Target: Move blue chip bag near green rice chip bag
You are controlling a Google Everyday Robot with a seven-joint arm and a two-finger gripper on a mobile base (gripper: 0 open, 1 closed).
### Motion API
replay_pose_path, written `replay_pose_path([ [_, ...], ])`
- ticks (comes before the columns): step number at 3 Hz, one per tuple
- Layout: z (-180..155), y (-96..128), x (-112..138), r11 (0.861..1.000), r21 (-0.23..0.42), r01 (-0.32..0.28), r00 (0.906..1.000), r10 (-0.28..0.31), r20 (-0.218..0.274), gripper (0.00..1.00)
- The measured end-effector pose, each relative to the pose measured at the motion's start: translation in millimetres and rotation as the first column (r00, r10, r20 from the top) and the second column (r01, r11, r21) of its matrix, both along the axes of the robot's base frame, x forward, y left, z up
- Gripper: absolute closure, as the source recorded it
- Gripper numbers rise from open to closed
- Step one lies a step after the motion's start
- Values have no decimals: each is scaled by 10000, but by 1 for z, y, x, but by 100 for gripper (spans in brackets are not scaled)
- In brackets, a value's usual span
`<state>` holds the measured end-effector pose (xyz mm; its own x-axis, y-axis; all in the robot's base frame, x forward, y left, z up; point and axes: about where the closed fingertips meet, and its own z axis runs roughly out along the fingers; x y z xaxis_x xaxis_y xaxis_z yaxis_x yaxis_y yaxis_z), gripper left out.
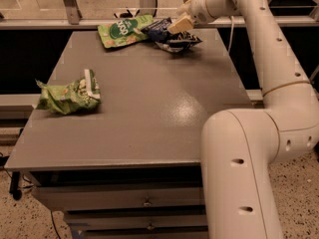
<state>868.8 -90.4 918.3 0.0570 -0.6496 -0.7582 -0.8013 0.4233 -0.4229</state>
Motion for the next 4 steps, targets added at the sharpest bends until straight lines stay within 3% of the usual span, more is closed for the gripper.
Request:
replay_pose_path([
  [1, -1, -1, -2, 10000, 31, -46, 9999, 47, -92, 0],
  [2, 2, -15, -12, 9995, 302, -16, 9995, 25, -314, 0],
  [4, 8, -92, -72, 9960, 830, 329, 9903, -212, -1374, 0],
])
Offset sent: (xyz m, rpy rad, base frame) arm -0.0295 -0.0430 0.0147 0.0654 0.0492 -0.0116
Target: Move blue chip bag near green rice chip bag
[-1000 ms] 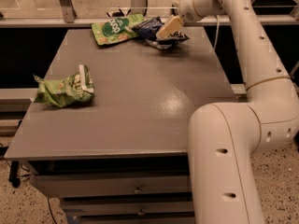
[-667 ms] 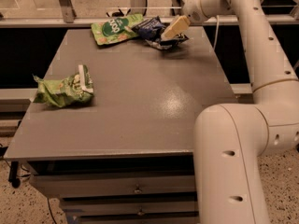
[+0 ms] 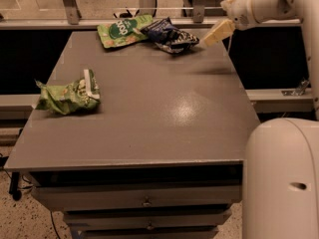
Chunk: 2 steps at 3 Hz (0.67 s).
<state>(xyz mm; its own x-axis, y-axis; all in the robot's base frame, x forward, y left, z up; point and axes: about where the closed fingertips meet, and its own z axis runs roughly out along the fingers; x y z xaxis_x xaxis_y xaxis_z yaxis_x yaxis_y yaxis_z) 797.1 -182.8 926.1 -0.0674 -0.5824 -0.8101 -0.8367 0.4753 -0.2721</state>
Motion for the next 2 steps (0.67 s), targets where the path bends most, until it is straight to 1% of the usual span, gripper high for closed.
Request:
replay_pose_path([
  [1, 0, -38, -41, 9992, 387, -31, 9989, 49, -461, 0],
  [2, -5, -48, -47, 9991, 422, 74, 9983, -49, -587, 0],
])
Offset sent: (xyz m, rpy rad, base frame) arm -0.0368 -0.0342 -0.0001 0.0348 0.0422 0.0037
